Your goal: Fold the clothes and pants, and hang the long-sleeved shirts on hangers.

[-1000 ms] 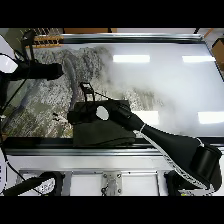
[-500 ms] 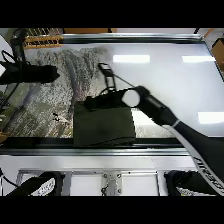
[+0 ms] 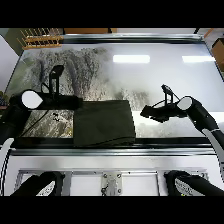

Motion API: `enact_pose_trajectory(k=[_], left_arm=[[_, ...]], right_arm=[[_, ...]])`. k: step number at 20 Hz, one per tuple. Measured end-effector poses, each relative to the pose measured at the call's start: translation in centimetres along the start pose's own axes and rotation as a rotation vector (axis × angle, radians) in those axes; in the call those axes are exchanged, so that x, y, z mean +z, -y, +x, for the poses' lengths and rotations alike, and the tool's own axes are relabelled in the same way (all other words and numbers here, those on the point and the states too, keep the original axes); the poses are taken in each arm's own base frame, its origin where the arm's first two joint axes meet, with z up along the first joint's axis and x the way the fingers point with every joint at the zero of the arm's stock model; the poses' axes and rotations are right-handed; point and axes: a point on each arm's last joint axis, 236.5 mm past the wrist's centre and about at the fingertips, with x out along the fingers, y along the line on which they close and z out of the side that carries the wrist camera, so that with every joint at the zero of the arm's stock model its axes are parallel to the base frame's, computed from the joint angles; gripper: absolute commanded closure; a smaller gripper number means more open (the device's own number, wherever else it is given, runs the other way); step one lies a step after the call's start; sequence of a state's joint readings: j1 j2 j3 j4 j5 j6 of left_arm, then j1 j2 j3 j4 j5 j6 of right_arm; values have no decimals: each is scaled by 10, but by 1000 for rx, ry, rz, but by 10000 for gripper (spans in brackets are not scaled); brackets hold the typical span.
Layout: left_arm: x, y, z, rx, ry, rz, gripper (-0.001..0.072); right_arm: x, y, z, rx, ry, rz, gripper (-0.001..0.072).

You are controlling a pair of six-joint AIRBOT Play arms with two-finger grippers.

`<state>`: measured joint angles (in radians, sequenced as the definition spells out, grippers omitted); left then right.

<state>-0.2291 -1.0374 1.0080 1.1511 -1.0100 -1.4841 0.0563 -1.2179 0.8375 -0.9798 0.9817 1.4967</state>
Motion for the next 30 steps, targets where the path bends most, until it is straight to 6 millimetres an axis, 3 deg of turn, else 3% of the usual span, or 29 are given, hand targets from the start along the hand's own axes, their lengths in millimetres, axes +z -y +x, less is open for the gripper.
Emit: enact_pose_trajectory(k=[2, 4, 10, 11, 13, 14, 17, 19, 22, 24, 26, 28, 30], left_arm=[[-12, 9, 8, -14, -21, 4, 686], [-19, 16, 12, -23, -33, 2, 687], [-23, 23, 16, -32, -35, -33, 686], [-23, 24, 16, -32, -34, -35, 686], [-23, 24, 17, -33, -34, -41, 687], [-23, 24, 17, -33, -33, -42, 686], [-23, 24, 17, -33, -33, -51, 687], [-23, 24, 17, -33, -33, -58, 686], [-23, 24, 17, -33, -33, -66, 686], [-23, 24, 17, -33, -33, -67, 686], [-23, 24, 17, -33, -33, -70, 686], [-23, 24, 17, -33, -32, -70, 686], [-22, 24, 17, -33, -28, -71, 686]], right_arm=[[-7, 4, 19, 72, -47, 7, -8], [-11, -6, 38, 175, -81, 11, -5], [-23, -61, 93, 418, -137, 8, 10], [-26, -71, 99, 440, -145, -4, 139], [-29, -89, 107, 468, -147, -40, 613], [-30, -98, 109, 483, -145, -66, 696], [-22, -111, 108, 498, -112, -149, 696], [-2, -106, 95, 473, -71, -197, 696], [61, -61, 51, 339, 57, -213, 696], [108, -13, 5, 230, 181, -167, 696], [146, 49, -53, 124, 318, -72, 696], [165, 116, -112, 33, 448, 58, 696], [164, 185, -167, -45, 562, 213, 696]])
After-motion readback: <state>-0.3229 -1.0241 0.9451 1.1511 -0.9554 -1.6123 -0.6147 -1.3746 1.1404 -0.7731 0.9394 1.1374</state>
